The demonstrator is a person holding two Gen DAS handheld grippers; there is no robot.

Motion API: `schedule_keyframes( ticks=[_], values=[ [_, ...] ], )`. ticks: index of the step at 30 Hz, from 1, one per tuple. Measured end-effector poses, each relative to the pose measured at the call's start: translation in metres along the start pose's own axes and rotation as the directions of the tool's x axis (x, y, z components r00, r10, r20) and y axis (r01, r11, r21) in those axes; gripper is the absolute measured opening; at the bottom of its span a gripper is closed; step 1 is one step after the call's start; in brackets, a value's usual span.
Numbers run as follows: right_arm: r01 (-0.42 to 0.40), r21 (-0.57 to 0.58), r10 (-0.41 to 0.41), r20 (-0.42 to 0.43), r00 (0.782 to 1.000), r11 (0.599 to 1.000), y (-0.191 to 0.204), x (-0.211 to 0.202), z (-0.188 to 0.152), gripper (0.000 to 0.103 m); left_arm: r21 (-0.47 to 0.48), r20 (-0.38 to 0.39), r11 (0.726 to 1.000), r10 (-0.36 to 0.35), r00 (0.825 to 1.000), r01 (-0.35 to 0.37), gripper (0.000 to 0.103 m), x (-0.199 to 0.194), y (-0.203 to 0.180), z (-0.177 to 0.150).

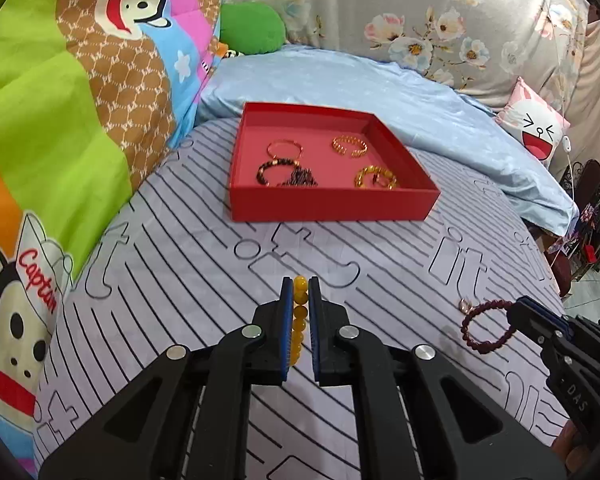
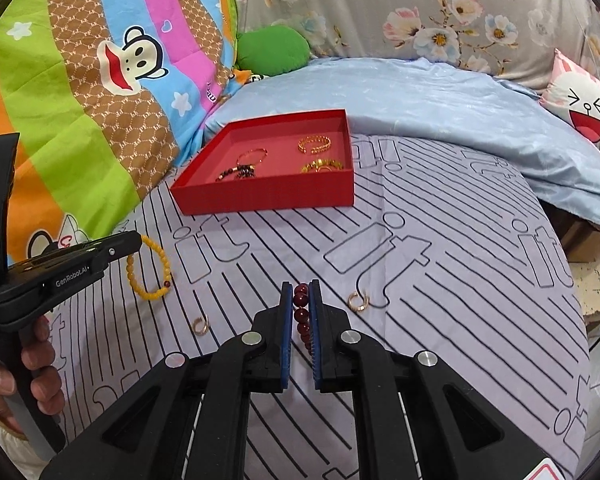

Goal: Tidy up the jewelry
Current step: 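Grasp the yellow bead bracelet with the left tool while the right tool lifts the red bracelet, then carry both bracelets into the red tray and open both tools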

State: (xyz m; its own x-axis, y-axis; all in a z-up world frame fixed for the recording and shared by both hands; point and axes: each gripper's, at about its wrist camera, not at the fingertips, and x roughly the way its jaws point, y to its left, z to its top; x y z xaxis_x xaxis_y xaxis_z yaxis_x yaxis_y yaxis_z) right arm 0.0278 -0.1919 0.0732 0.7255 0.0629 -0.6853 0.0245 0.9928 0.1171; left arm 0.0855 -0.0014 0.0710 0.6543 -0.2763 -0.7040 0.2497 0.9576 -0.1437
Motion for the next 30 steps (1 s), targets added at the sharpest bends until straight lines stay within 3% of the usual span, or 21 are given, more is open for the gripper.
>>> schedule_keyframes(
  ticks=[12,23,30],
  values=[
    [-0.044,-0.042,0.045,0.028,0.999,0.998,0.007,0.026,0.061,0.007,0.052,0.071,0.997,-0.055,0.996,0.051,0.007,0.003,-0.018,0.058],
    [-0.061,-0.069,0.066,0.071,0.995,0.996,0.011,0.062,0.133,0.007,0.096,0.114,0.995,-0.016,0.993,0.005,0.007,0.036,-0.032,0.112],
    [-0.083,-0.054,0.086,0.057,0.995,0.995,0.013,0.098,0.162,0.007,0.103,0.121,0.994,0.006,0.993,-0.018,0.007,0.063,-0.031,0.138]
  ],
)
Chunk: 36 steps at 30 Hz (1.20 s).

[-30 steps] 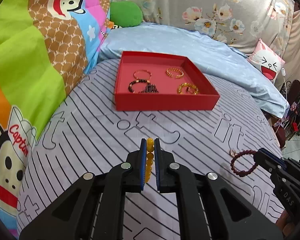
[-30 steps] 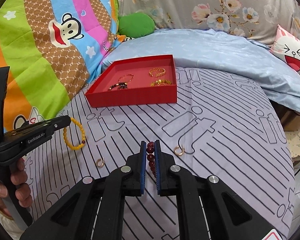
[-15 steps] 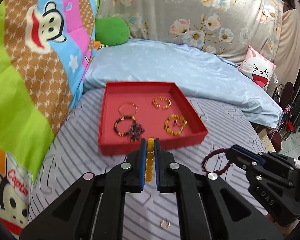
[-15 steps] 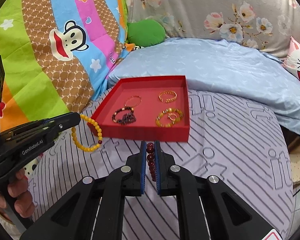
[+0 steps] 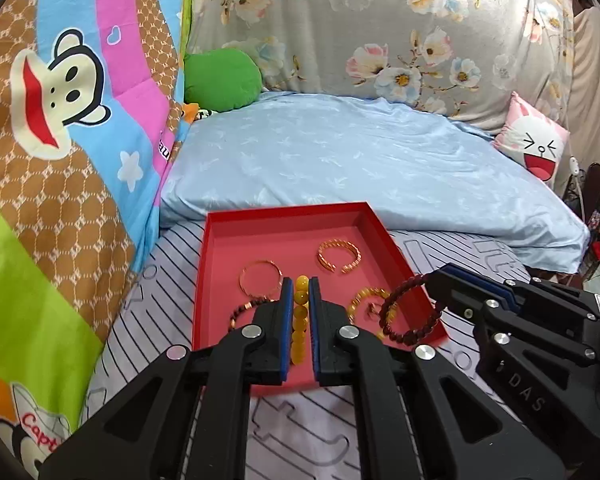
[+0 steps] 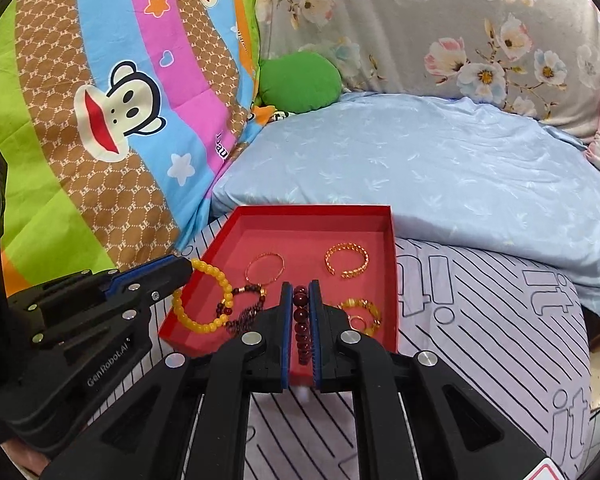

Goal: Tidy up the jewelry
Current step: 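Carry both bracelets into the red tray and open both tools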

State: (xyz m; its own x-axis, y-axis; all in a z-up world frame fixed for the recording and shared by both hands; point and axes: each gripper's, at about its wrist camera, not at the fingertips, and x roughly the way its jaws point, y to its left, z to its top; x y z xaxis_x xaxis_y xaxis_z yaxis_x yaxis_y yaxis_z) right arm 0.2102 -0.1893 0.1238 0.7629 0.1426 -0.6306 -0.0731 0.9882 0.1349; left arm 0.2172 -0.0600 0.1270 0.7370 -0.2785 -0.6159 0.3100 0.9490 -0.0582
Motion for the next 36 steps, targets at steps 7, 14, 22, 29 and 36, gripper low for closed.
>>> schedule_keyframes(
  ticks=[7,14,22,29,36],
  values=[
    [-0.020,0.029,0.021,-0.027,0.999,0.999,-0.007,0.033,0.010,0.008,-0.005,-0.016,1.000,0.010,1.000,-0.010,0.007,0.031,0.008,0.011],
    [-0.046,0.052,0.049,-0.069,0.996,0.998,-0.010,0.064,0.013,0.007,-0.045,-0.040,0.999,0.005,0.999,-0.006,0.007,0.054,0.025,0.014],
    [-0.078,0.069,0.087,-0.132,0.988,0.995,-0.005,0.099,0.006,0.008,-0.063,-0.092,0.998,-0.018,0.996,0.012,0.007,0.081,0.034,0.010],
    [-0.050,0.109,0.065,-0.143,0.988,0.993,-0.016,0.109,0.002,0.015,-0.059,-0.102,0.998,0.009,0.995,-0.015,0.028,0.095,0.036,0.003],
    [-0.043,0.102,0.057,-0.137,0.989,0.994,-0.018,0.101,-0.002,0.019,-0.076,-0.097,0.997,0.024,0.995,-0.032,0.035,0.091,0.042,-0.003]
  ],
)
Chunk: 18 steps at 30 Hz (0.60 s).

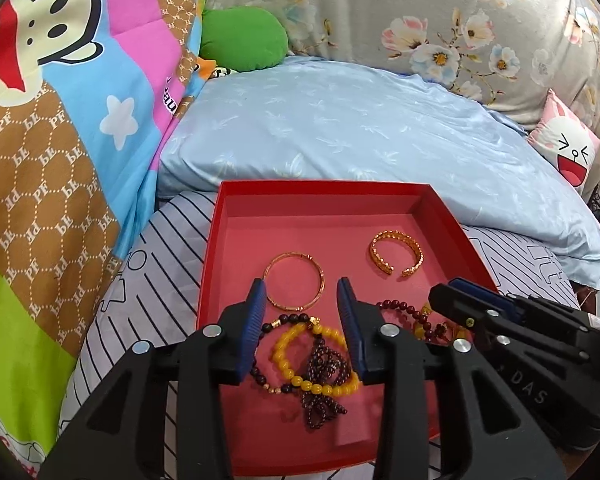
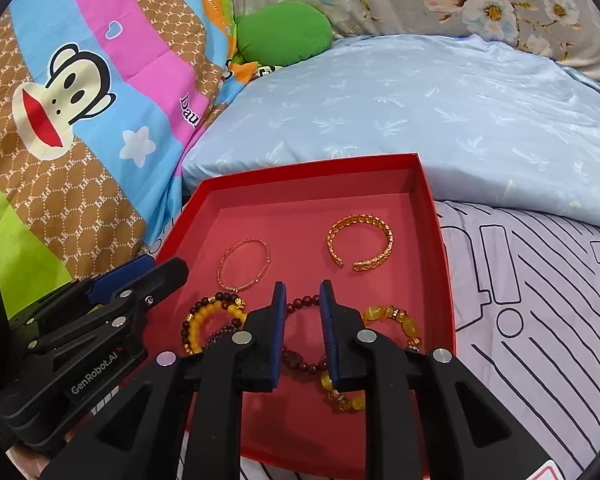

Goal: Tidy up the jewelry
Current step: 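Carry both bracelets into the red tray and open both tools, then withdraw both tools from the tray toward the gold hoop earrings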

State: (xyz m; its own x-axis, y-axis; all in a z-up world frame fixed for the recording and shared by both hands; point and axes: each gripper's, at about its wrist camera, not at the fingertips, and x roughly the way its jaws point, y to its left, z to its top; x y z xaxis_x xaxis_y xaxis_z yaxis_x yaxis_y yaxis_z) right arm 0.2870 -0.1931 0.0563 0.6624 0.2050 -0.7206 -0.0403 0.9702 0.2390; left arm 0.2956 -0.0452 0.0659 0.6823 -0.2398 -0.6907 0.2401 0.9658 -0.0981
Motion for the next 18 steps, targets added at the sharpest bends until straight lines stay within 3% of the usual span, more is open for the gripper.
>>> schedule_keyframes(
  ticks=[8,18],
  values=[
    [0.006,-0.037,-0.005,0.016,1.000,0.999,0.012,-0.017,-0.009,0.019,0.023,0.017,1.000,0.013,1.000,-0.013,0.042,-0.017,-0.007,-0.007],
    [0.013,-0.057,-0.011,0.037,0.999,0.998,0.022,-0.052,-0.023,0.020,0.038,0.041,0.999,0.014,0.999,-0.015,0.042,-0.050,-0.012,-0.018]
  ],
)
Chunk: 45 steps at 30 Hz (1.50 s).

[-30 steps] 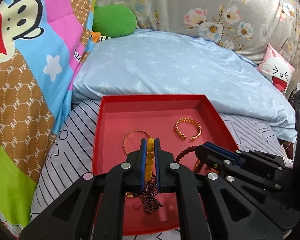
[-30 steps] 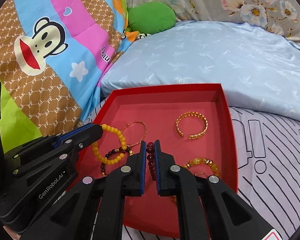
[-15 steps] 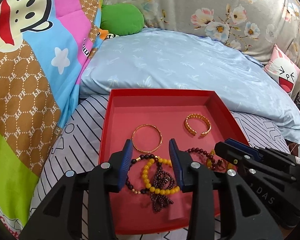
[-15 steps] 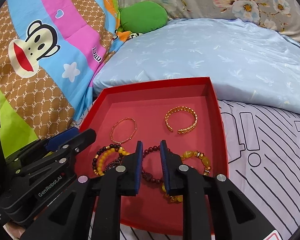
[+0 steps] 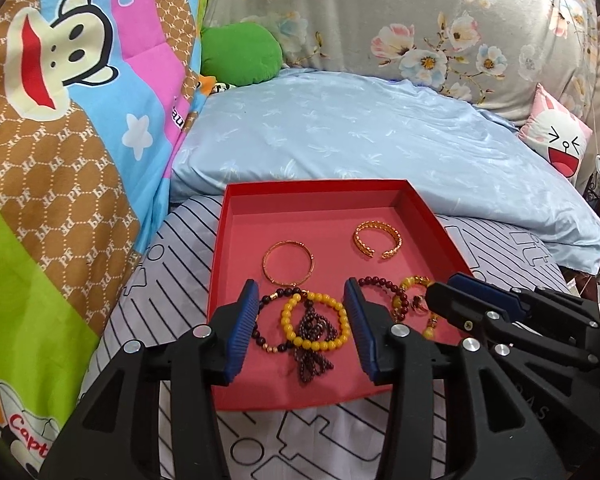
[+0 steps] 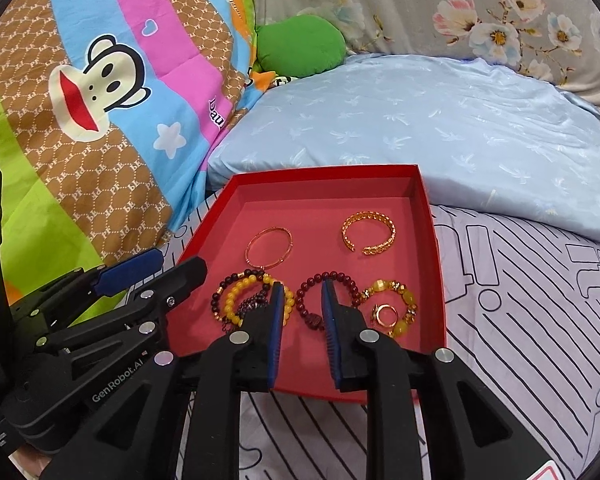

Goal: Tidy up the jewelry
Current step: 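Withdraw both tools from the tray toward the gold hoop earrings, then grasp a gold hoop earring with the left tool while the right tool grasps the other hoop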

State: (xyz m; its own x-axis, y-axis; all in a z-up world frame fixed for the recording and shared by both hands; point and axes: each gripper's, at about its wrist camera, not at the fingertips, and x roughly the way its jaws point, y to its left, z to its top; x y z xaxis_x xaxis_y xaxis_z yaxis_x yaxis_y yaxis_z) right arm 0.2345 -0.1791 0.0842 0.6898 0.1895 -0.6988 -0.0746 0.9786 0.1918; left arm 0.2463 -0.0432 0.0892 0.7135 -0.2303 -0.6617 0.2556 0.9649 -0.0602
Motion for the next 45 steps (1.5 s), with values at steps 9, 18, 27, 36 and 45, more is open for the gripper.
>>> schedule_keyframes(
  ticks=[9,18,27,36,45],
  values=[
    [0.012,-0.023,-0.012,0.026,1.000,1.000,0.010,-0.037,-0.019,0.021,0.007,0.019,1.000,-0.006,1.000,0.006,0.042,-0.034,-0.004,-0.010],
    [0.063,-0.032,-0.062,0.033,0.998,0.997,0.006,-0.073,-0.064,0.035,0.015,0.012,1.000,-0.008,1.000,0.008,0.043,-0.064,-0.005,-0.041],
    [0.152,-0.030,-0.153,-0.007,0.988,0.988,-0.009,-0.096,-0.124,0.036,0.055,-0.021,0.998,-0.009,1.000,0.010,0.043,-0.089,-0.019,-0.096],
    [0.168,0.062,-0.163,-0.075,0.984,0.984,-0.034,-0.098,-0.170,0.036,0.040,-0.111,0.997,-0.054,0.992,0.059,0.044,-0.091,-0.037,-0.153],
    [0.169,0.090,-0.161,-0.093,0.983,0.981,-0.039,-0.097,-0.190,0.036,0.027,-0.163,0.997,-0.061,0.985,0.066,0.044,-0.082,-0.045,-0.179]
  ],
)
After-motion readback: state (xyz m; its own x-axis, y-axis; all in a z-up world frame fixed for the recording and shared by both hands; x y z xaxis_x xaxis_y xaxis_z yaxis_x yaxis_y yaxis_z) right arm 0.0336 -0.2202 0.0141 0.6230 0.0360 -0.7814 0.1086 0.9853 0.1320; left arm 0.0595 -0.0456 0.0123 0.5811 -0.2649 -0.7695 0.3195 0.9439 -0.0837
